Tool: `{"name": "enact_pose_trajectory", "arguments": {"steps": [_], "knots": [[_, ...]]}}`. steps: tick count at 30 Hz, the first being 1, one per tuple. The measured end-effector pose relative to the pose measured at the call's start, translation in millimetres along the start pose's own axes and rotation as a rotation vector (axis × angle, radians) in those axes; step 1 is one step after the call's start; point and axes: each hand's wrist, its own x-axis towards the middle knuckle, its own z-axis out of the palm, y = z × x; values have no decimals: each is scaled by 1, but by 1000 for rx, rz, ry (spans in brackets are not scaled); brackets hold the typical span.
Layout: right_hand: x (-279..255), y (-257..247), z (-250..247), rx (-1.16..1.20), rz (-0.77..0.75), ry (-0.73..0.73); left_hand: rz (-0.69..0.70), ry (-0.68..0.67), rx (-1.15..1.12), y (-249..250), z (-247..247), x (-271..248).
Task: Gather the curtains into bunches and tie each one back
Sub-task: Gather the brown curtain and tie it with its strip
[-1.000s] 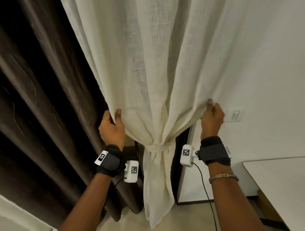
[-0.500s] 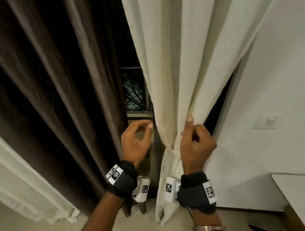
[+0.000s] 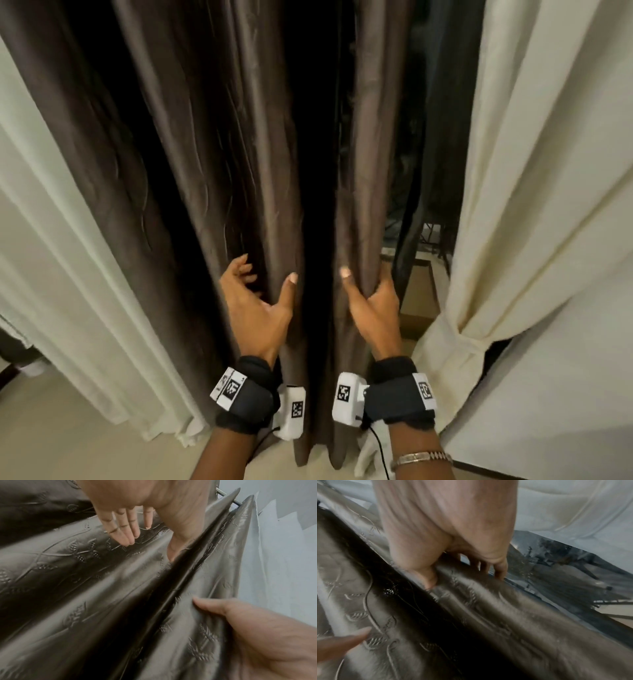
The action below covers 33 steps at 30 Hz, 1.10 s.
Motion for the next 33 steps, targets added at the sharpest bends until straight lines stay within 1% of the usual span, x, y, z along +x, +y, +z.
{"name": "enact_pose_trajectory", "arguments": {"steps": [1,3,4,5,8,10,12,13,14,15,16,17,18,19,20,21,22,23,24,25,27,28,29,30,33], "knots": [[1,0,4,24,31,98,-9,-58,34,-7,-1,7],[-4,4,9,3,26,302,-22,-204,121,-22,-3,14],[-8,4,10,-15,14,346,-17,-264,138,-30,-2,16],[-13,1,15,-32,7,337,-1,-303,131,-38,-2,17],[-27,-7,35,-5,22,124,96,-339,105,-48,-1,13],[-34,-12,51,35,4,38,197,-409,100,-48,-5,8],[-36,-13,62,71,-33,-40,265,-515,113,-46,-8,1],[-38,-13,73,84,-62,-62,282,-606,97,-48,-12,3],[-37,-11,83,89,-82,-62,311,-695,85,-49,-17,7],[-37,-11,86,65,-77,-51,352,-737,91,-48,-20,9],[-36,-9,92,27,-72,-17,402,-727,108,-49,-26,14],[-35,-9,95,-8,-68,30,447,-658,124,-50,-32,20],[-33,-8,96,-24,-67,78,478,-533,125,-52,-39,26],[-34,-12,98,-10,-37,111,477,-380,123,-55,-46,32],[-33,-13,98,5,-16,130,441,-231,131,-60,-53,39],[-33,-15,99,10,-12,138,373,-106,146,-64,-58,46],[-33,-14,99,17,-24,142,284,-16,160,-66,-59,53],[-33,-15,100,7,-37,160,194,28,164,-69,-59,60],[-33,-14,102,-25,-50,176,126,24,159,-72,-57,65],[-34,-13,103,-64,-61,199,71,-12,141,-76,-55,69],[-37,-12,106,-116,-87,253,-16,-120,58,-81,-52,74],[-39,-12,107,-139,-101,270,-35,-176,17,-81,-51,73],[-41,-14,108,-146,-115,273,-23,-214,-1,-79,-49,70],[-42,-15,109,-125,-129,248,17,-239,7,-75,-47,65],[-45,-24,114,-20,-124,123,188,-368,68,-57,-34,44]]}}
